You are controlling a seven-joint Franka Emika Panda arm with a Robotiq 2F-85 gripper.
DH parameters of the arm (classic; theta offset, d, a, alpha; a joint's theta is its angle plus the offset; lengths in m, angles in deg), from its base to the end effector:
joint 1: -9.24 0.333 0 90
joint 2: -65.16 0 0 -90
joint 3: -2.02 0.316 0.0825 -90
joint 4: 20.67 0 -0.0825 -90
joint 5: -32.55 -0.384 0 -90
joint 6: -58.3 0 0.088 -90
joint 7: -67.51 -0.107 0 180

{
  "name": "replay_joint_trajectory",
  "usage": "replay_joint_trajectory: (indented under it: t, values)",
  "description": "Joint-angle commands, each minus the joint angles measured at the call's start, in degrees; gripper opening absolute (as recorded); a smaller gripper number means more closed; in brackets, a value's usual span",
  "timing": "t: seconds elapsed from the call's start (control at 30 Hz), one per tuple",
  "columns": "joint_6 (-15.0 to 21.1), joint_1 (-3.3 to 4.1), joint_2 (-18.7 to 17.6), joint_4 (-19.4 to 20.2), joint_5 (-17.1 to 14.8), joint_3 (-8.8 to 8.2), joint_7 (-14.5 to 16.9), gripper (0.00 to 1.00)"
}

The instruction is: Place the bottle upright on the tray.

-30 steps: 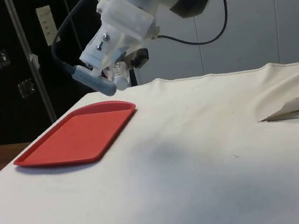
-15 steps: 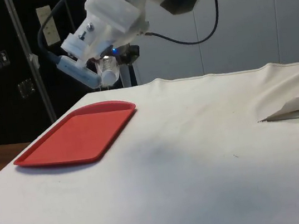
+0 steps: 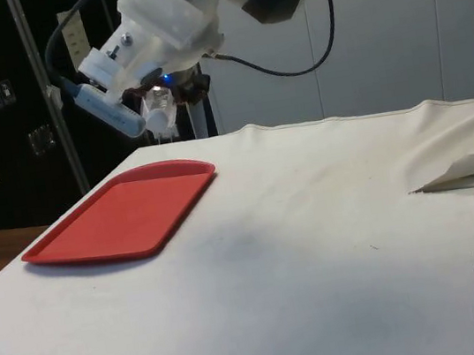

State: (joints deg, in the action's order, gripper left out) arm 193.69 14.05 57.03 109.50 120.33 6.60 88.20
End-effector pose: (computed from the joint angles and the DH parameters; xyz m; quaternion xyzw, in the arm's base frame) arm 0.5297 0.0749 0.2991 0.5674 0.6758 -0.0617 0.4664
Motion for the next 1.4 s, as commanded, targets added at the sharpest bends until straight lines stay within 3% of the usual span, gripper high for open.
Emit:
replay_joint_trajectory:
  t: [0.0, 0.53, 0.57, 0.8, 0.83, 0.9, 1.1, 1.13, 1.17, 1.37]
  values:
    - [1.03, -0.23, -0.29, -0.46, -0.29, -0.06, -0.69, 0.14]
    - [3.61, -0.40, -1.95, -2.64, -0.34, -0.63, -8.08, 0.14]
    - [2.86, -0.17, -1.78, -2.41, -0.06, -0.63, -8.14, 0.14]
    - [4.76, -0.52, -2.69, -3.72, -0.34, -0.92, -11.29, 0.14]
    - [4.13, -0.23, -2.69, -3.55, -0.06, -0.97, -11.80, 0.14]
    - [5.39, -0.57, -2.98, -4.07, -0.29, -1.15, -12.49, 0.14]
    - [6.82, -0.63, -3.32, -4.93, -0.46, -1.83, -13.87, 0.14]
    - [5.79, -0.34, -3.21, -4.64, -0.11, -1.78, -14.04, 0.14]
    - [7.33, -0.63, -3.38, -5.27, -0.57, -2.18, -14.15, 0.14]
    - [9.28, -0.69, -3.61, -6.13, -1.32, -3.15, -14.95, 0.14]
